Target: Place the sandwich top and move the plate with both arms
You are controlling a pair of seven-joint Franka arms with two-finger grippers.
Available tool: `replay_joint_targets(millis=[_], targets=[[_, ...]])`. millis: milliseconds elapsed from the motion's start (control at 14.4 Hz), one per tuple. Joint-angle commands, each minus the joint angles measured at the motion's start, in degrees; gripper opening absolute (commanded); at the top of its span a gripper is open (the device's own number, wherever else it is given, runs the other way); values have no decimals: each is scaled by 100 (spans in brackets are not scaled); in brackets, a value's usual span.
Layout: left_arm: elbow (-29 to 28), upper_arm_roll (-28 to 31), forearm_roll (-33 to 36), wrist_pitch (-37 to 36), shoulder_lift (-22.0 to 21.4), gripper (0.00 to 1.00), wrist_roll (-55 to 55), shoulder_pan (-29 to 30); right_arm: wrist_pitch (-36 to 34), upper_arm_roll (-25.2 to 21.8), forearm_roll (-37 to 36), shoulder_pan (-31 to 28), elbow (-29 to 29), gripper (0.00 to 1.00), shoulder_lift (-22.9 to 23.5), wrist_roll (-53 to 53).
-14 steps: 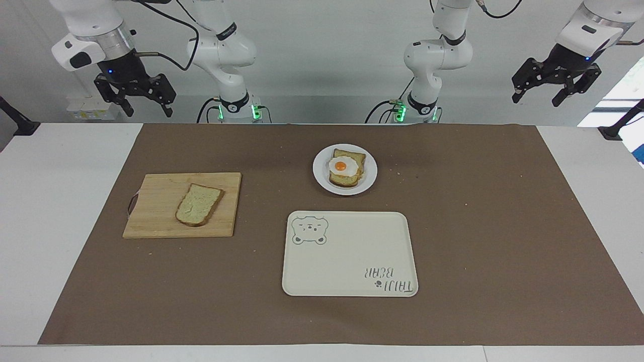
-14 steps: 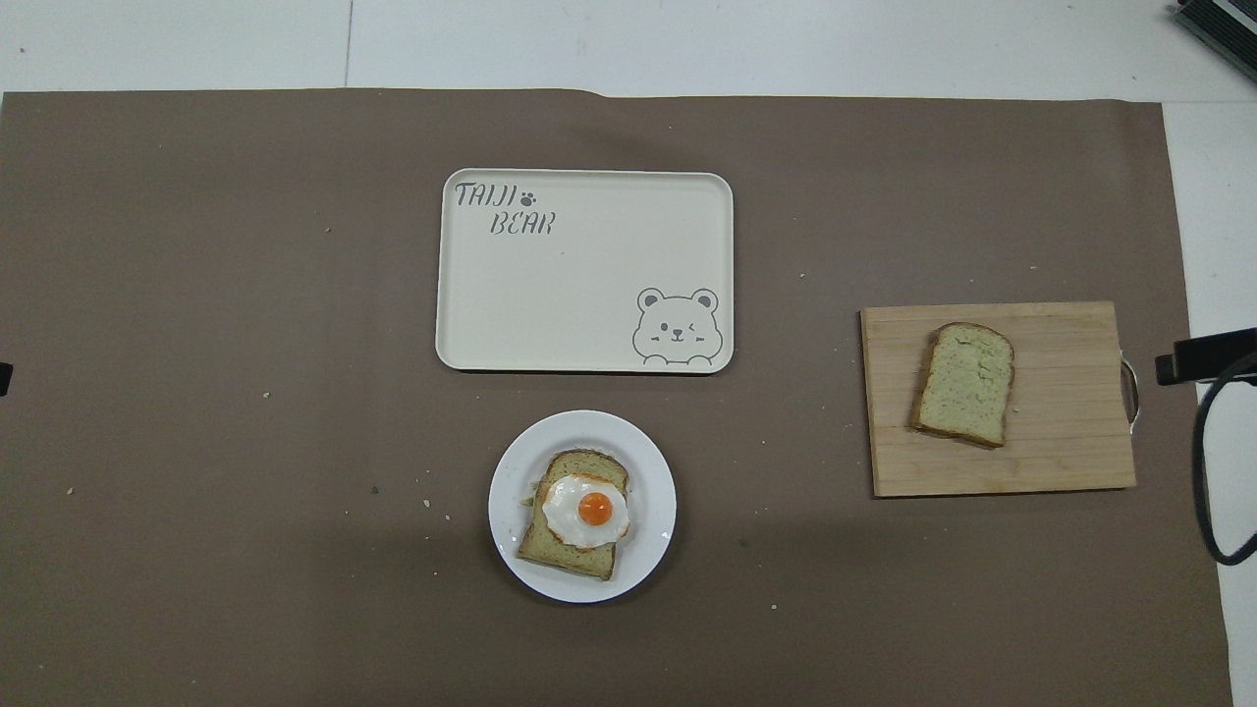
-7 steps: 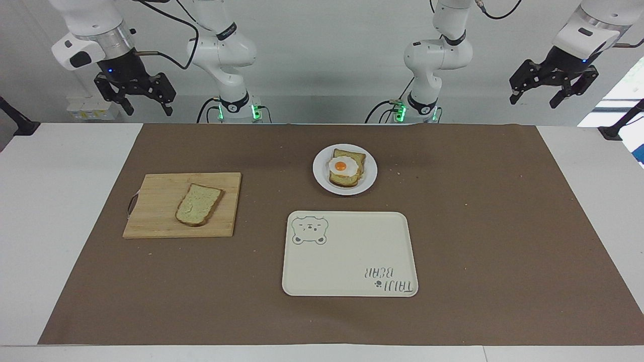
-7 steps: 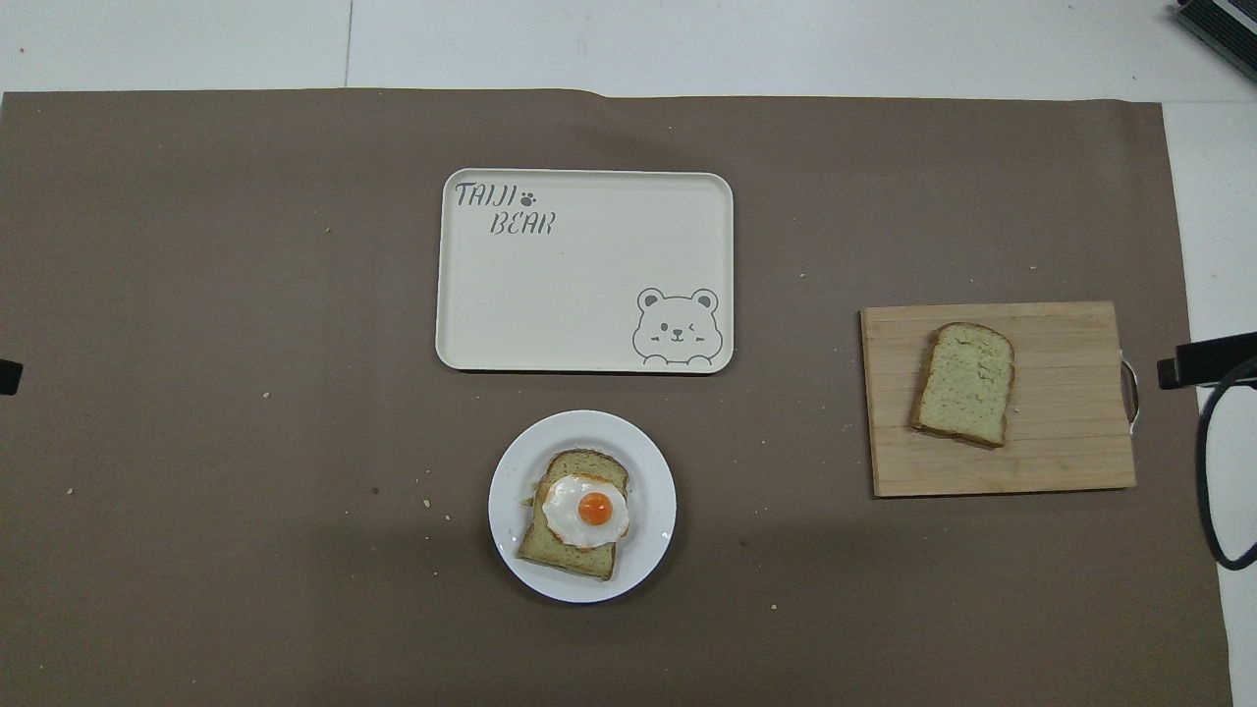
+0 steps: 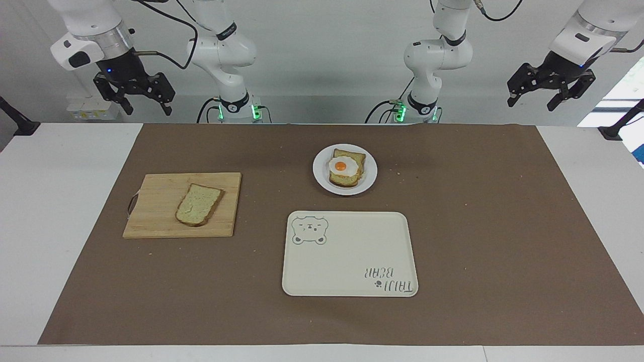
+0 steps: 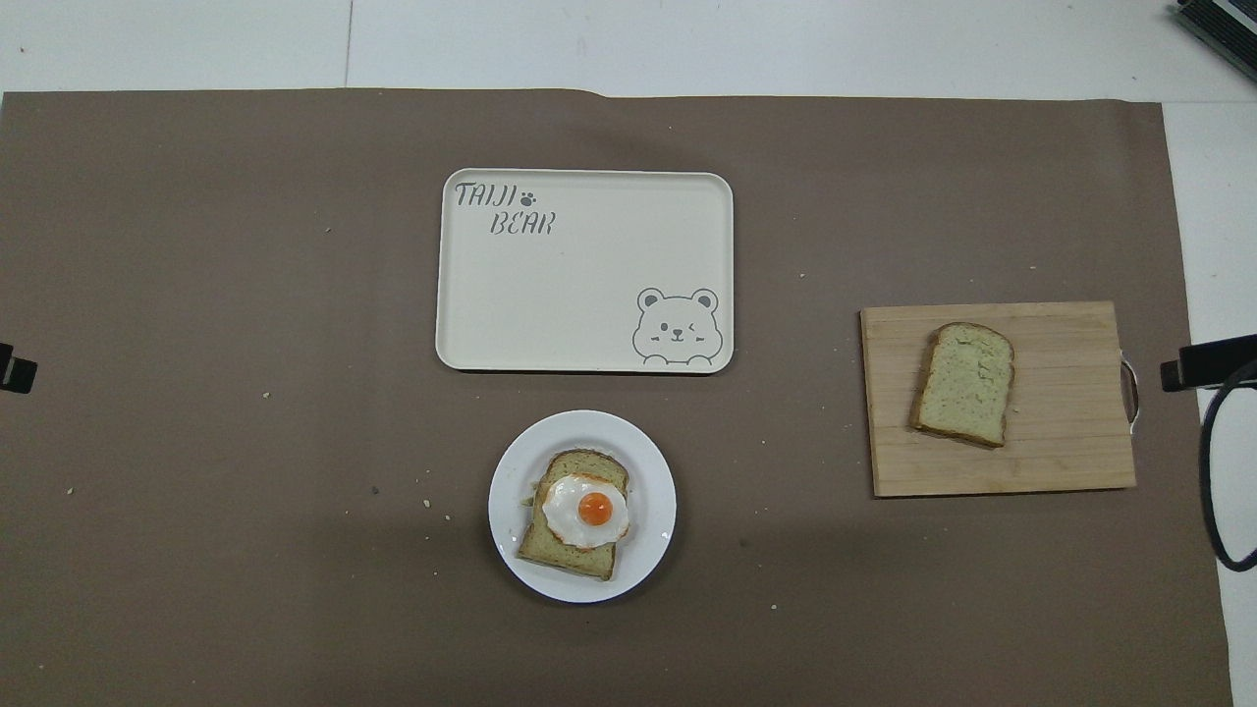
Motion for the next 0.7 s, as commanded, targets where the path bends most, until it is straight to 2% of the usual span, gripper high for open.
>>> replay_joint_targets(millis=[0,627], targets=[[172,66,-4,-161,48,100,-43,-104,-112,-9,-121,-26,67,100,-23,-59],[163,75,-4,-161,-5,100,-43,-104,-15,8,-112,-61,14,100,-67,-24]])
